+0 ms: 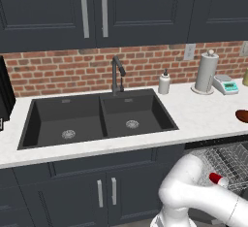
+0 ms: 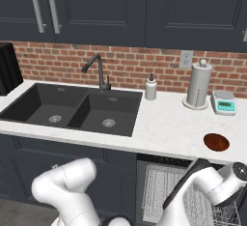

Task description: Pick up the cup and bowl from the counter, place them in the dishwasher, and close the dishwasher door.

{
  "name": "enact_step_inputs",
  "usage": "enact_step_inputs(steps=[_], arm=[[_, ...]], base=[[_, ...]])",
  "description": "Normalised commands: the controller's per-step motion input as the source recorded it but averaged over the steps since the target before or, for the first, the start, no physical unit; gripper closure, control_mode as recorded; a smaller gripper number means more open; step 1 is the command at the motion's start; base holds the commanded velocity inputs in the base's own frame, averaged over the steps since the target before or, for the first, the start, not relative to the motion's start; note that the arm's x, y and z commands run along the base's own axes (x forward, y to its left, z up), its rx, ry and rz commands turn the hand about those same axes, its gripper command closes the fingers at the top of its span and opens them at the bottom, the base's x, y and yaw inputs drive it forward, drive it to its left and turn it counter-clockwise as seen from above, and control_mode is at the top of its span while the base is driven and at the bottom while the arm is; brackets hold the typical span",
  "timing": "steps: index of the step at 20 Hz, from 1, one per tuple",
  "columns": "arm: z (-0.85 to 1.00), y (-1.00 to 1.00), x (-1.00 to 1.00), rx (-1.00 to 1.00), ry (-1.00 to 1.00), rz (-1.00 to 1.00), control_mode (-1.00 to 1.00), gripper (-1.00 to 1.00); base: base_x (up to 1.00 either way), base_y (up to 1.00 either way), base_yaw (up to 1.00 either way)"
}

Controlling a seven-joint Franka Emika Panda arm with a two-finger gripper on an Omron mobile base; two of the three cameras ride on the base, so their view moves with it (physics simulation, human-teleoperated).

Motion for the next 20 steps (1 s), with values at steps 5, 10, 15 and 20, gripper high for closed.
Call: enact_step_inputs(steps=[5,10,15,20], arm=[[0.97,0.4,-0.01,-0.11,0.0,0.0,-1.0,-1.0],[0.68,0.34,0.0,-0.12,0.0,0.0,-1.0,-1.0],[0.08,0.3,0.02,-0.1,-0.05,0.0,-1.0,-1.0],[0.03,0.26,0.36,-0.07,-0.01,0.0,-1.0,-1.0]], base=[[0.0,0.0,0.0],[0.0,0.0,0.0],[0.0,0.0,0.0],[0.0,0.0,0.0]])
